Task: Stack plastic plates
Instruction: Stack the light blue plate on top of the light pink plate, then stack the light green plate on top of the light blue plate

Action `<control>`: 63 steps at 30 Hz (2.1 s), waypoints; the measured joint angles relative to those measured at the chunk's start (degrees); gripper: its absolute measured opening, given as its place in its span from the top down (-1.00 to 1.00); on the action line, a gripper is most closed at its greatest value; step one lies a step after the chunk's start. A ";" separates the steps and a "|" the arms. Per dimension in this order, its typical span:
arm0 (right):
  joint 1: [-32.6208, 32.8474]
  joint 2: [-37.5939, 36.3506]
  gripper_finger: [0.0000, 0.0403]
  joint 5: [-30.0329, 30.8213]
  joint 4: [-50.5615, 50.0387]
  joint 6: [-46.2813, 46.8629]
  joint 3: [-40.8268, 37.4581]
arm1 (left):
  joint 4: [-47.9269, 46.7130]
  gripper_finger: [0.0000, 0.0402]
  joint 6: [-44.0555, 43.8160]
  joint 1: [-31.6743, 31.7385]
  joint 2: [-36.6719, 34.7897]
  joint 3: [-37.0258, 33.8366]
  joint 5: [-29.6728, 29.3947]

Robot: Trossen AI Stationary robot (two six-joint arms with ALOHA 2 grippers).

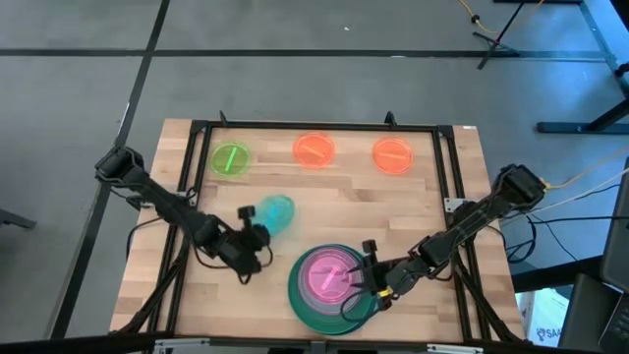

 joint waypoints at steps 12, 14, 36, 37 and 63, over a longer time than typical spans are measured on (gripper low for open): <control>-0.02 -4.52 0.20 0.34 -10.90 7.41 0.00 | 32.87 0.98 29.33 -3.01 1.53 0.02 12.79; 0.00 -5.64 0.20 0.29 -12.99 9.26 0.00 | 36.65 0.98 31.85 -2.93 3.61 0.02 15.68; -0.02 -9.86 0.20 -0.05 -19.89 13.92 0.00 | 51.48 0.88 36.51 -0.88 18.45 0.02 19.25; -0.02 -9.86 0.20 -0.03 -19.89 13.89 0.00 | 51.38 0.84 36.11 -0.79 18.45 0.02 19.25; -0.07 -4.42 0.20 12.94 -16.16 13.94 0.00 | -2.90 0.44 0.91 9.16 -2.36 0.00 -15.17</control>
